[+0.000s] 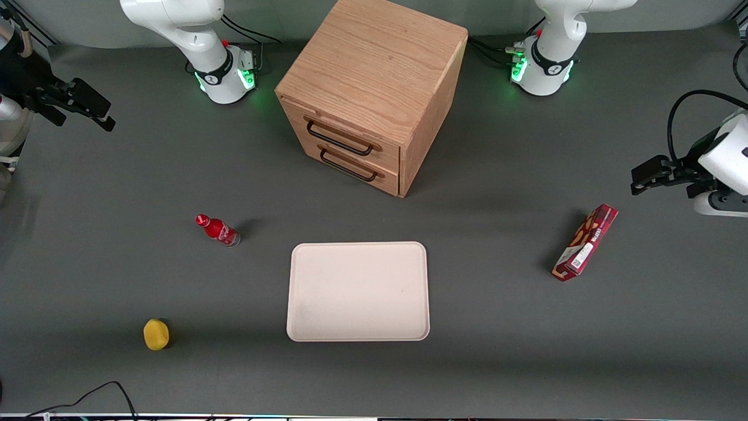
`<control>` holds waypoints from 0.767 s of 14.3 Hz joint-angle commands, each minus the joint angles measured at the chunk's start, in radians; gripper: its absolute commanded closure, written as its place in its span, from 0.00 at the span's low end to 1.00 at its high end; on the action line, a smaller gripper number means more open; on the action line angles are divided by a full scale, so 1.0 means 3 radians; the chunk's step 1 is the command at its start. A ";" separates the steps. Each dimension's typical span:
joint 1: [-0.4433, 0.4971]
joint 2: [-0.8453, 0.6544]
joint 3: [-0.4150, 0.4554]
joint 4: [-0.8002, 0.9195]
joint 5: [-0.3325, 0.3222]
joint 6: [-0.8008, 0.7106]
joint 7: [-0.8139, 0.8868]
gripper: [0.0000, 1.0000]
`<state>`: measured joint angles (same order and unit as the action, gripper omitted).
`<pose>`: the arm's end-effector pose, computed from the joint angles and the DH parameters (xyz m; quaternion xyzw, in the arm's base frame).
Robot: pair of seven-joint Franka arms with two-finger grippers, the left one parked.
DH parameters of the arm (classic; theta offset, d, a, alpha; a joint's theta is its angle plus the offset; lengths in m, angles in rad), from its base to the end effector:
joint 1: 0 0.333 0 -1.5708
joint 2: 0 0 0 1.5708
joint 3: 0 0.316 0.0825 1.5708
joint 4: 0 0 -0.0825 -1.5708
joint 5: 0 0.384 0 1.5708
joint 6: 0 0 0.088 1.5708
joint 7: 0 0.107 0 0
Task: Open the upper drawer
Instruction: 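Move the right gripper to the upper drawer's black handle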
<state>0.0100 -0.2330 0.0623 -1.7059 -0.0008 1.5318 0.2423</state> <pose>0.4742 0.0384 0.6773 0.9959 -0.0855 0.0301 0.0029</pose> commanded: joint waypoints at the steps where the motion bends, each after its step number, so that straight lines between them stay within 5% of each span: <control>1: 0.0018 0.0025 -0.0034 0.0077 0.0049 -0.0069 -0.0056 0.00; 7: 0.0023 0.0025 -0.0003 0.0194 0.0064 -0.0212 -0.0056 0.00; 11: 0.0115 0.0137 0.0639 0.0317 0.0115 -0.0300 -0.0005 0.00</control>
<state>0.0327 -0.2306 0.1582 -1.6542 0.0240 1.4661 0.2300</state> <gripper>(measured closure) 0.000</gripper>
